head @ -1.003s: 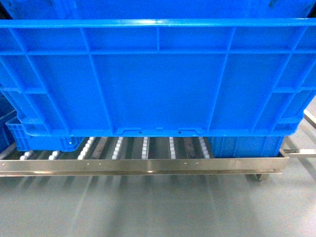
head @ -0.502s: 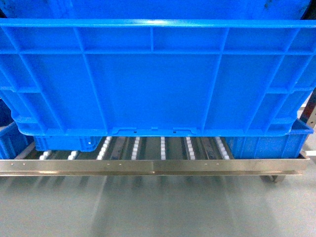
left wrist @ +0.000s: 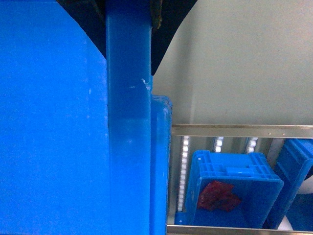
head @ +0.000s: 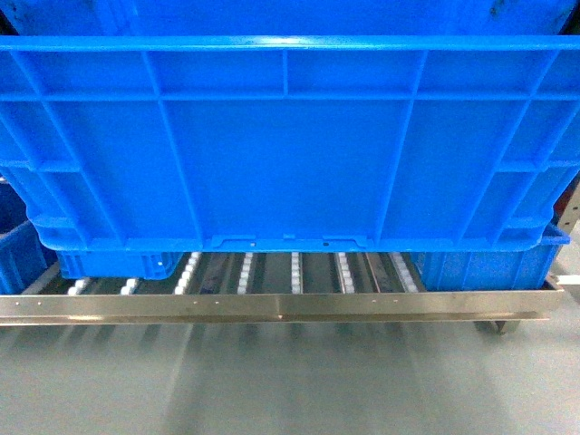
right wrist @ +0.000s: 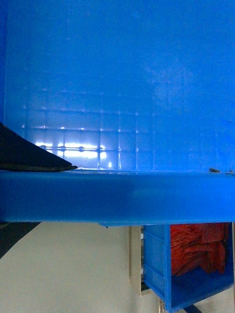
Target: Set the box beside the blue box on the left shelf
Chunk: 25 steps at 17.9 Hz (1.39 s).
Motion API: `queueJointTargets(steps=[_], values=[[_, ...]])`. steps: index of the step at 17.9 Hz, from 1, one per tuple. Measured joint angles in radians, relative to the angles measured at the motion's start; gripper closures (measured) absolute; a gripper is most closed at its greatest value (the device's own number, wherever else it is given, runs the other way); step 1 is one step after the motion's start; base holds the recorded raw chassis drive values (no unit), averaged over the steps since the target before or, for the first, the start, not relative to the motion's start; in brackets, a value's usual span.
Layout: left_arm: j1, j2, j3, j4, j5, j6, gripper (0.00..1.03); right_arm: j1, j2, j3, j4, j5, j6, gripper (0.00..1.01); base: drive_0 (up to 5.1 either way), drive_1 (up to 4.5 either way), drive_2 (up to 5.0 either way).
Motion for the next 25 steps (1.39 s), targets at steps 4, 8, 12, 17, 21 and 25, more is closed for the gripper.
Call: queueJointTargets(steps=[4,8,12,17,21,25], values=[[0.000,0.000,0.000,0.000,0.000,0.000,0.97,0.000,0.000,0.000,0.000,0.000,0.000,0.93,0.0,0.00,0.0],[0.000,0.000,0.000,0.005,0.001,0.000,0.97,0.000,-0.002,0.000,0.006,0.001,0.000,0.93,0.0,0.00,0.0],[0.000,0.000,0.000,0.000,0.000,0.000,0.97,0.000,-0.003,0.000,-0.002,0.001,-0.001,0.93,0.0,0.00,0.0],[0.000,0.000,0.000,0.000,0.000,0.000,0.97,0.000,-0.003,0.000,-0.001,0.001,-0.001,0.93,0.0,0.00,0.0],[0.000,0.000,0.000,0.000,0.002,0.000,0.97,0.000,-0.003,0.000,-0.001,0.001,-0.001,0.93,0.0,0.00,0.0],[0.000,0.000,0.000,0.002,0.001,0.000,0.97,0.000,-0.003,0.000,0.001,0.001,-0.001,0.93,0.0,0.00,0.0]])
